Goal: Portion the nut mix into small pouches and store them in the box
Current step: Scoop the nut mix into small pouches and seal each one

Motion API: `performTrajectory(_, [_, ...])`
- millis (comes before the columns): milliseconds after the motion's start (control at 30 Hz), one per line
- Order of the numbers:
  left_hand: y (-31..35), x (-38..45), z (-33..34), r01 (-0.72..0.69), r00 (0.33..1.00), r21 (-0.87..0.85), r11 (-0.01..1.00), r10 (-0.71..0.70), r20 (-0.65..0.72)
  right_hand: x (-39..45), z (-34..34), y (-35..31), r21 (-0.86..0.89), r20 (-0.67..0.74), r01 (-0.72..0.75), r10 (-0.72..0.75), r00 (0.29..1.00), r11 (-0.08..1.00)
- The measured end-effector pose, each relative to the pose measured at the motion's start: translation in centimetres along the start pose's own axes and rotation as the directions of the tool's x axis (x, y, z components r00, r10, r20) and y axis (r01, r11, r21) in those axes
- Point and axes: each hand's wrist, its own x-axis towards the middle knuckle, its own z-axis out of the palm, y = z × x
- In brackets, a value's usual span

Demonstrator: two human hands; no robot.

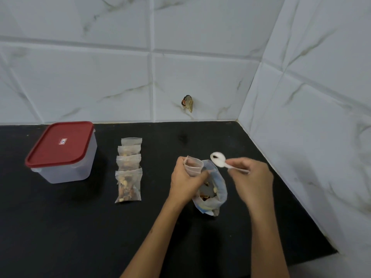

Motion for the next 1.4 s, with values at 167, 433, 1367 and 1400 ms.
performTrajectory(167, [-0.7, 0.3, -1.0, 0.202, 0.969, 0.166, 0.965, -0.172, -0.176, 0.6, 3.8, 4.8, -0.169, 0.018, -0.184, 0.19, 0.982, 0.968])
performTrajectory(433, [-2.4, 0.0, -0.6, 0.454, 0.89, 0.17, 0.875, -0.455, -0.036, 0.5, 6.5, 7.9, -0.317, 0.025, -0.228, 0.249, 0.968, 0.921])
performTrajectory(1367, [-3.2, 0.4, -0.2, 0.426, 0.902, -0.036, 0.904, -0.427, -0.057, 1.2, 4.0, 4.0, -0.53, 0.071, -0.063, 0.118, 0.99, 0.846])
performTrajectory(1400, [-3.2, 0.3, 0.0, 0.434, 0.898, -0.028, 0.9, -0.435, -0.064, 1.3, 4.1, 3.7, -0.538, 0.078, -0.042, 0.1, 0.992, 0.842])
